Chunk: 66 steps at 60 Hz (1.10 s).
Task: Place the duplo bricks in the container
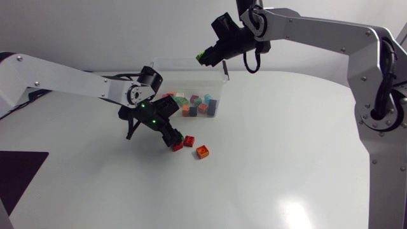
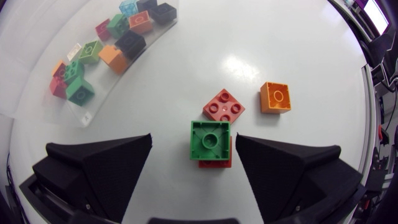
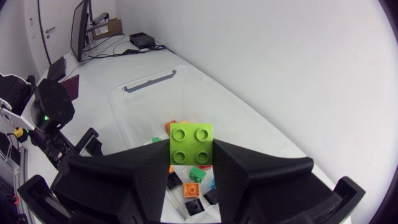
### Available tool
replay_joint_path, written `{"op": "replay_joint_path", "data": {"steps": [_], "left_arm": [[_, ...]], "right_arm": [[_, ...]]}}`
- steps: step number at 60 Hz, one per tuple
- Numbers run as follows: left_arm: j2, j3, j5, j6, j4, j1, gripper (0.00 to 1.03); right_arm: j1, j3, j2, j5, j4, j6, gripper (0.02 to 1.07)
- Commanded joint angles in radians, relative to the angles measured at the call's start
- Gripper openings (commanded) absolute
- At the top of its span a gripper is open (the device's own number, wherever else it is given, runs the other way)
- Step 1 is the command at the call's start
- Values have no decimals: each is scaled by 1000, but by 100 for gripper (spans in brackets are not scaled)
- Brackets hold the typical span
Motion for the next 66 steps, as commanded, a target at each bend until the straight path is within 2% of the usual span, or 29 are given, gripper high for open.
{"op": "replay_joint_path", "data": {"steps": [1, 8, 12, 14, 15, 18, 20, 21, 34, 48, 66], "left_arm": [[34, 20, -3, 15, -1, -15, 86], [50, 29, -5, 10, -1, -24, 71], [57, 35, -10, 9, -4, -27, 59], [62, 40, -13, 6, -6, -29, 52], [62, 42, -14, 6, -6, -29, 49], [68, 49, -25, 1, -7, -30, 30], [71, 55, -26, -4, -7, -29, 27], [71, 57, -26, -4, -9, -29, 27], [64, 77, -30, -2, -58, -32, 24], [-19, 66, -30, 1, -102, -27, 24], [-134, 46, -26, -16, -125, -41, 24]], "right_arm": [[-8, 46, 46, -6, 13, 25, 27], [-9, 75, 68, -5, 13, 33, 27], [-12, 94, 82, -2, 13, 44, 29], [-12, 98, 86, 6, 12, 47, 38], [-12, 100, 88, 9, 12, 48, 47], [-14, 104, 89, 20, 12, 60, 82], [-15, 104, 91, 26, 13, 63, 101], [-17, 104, 89, 26, 13, 63, 105], [-24, 0, -3, 24, 50, 62, 103], [-11, -271, -211, 26, 104, 17, 103], [19, -521, -372, 20, 79, -24, 102]]}}
